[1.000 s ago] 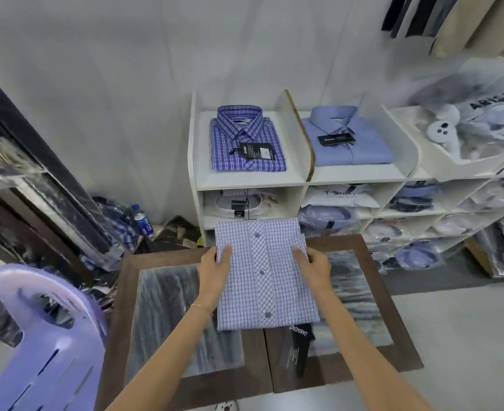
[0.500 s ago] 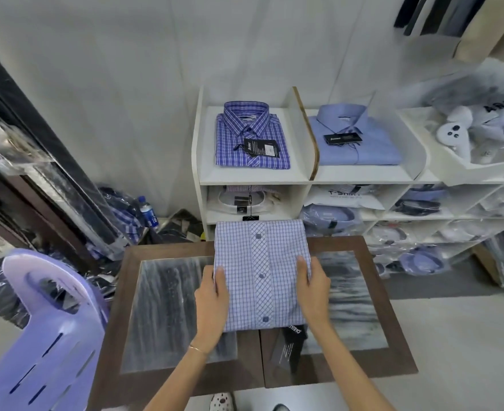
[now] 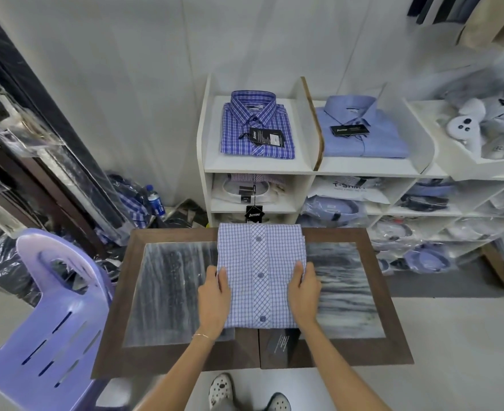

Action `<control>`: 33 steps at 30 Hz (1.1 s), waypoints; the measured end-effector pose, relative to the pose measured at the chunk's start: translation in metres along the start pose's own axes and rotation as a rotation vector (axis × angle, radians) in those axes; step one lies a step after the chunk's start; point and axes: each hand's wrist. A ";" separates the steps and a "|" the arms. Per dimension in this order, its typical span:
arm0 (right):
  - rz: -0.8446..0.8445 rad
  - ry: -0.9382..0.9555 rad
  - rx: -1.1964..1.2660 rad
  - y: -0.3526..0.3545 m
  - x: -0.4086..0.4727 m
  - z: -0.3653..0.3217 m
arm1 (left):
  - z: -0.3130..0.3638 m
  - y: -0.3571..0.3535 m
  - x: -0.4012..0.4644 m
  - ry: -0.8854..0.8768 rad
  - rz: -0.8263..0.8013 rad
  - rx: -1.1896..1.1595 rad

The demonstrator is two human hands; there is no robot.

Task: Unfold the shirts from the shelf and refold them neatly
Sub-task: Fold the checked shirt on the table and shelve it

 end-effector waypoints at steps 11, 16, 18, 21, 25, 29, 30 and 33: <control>-0.017 -0.033 -0.298 0.017 0.008 0.007 | -0.004 0.011 -0.006 -0.013 0.010 -0.055; -0.016 -0.051 -0.403 0.018 0.003 0.011 | -0.003 0.008 -0.005 0.006 0.028 0.168; -0.013 -0.083 -0.364 0.018 0.000 0.011 | -0.002 0.008 -0.005 0.021 0.046 0.165; 0.026 -0.118 -0.289 0.022 0.001 0.009 | 0.004 0.013 -0.005 0.001 0.103 0.148; -0.095 -0.154 -0.046 0.034 0.007 0.013 | 0.036 0.012 0.013 -0.200 0.150 0.146; -0.392 -0.230 0.062 0.052 0.013 0.011 | 0.074 -0.020 0.034 -0.479 -0.160 0.278; -0.427 -0.217 0.061 0.056 0.014 0.010 | 0.082 -0.031 0.037 -0.554 -0.285 0.375; -0.465 -0.171 0.086 0.065 0.012 0.010 | 0.105 -0.061 0.042 -0.837 -0.683 0.749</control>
Point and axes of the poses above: each hand's wrist, its own x-axis towards the middle knuckle, its own y-axis out of the back of the hand, z = x × y, and after that the axes turned 9 degrees about -x, right-handed
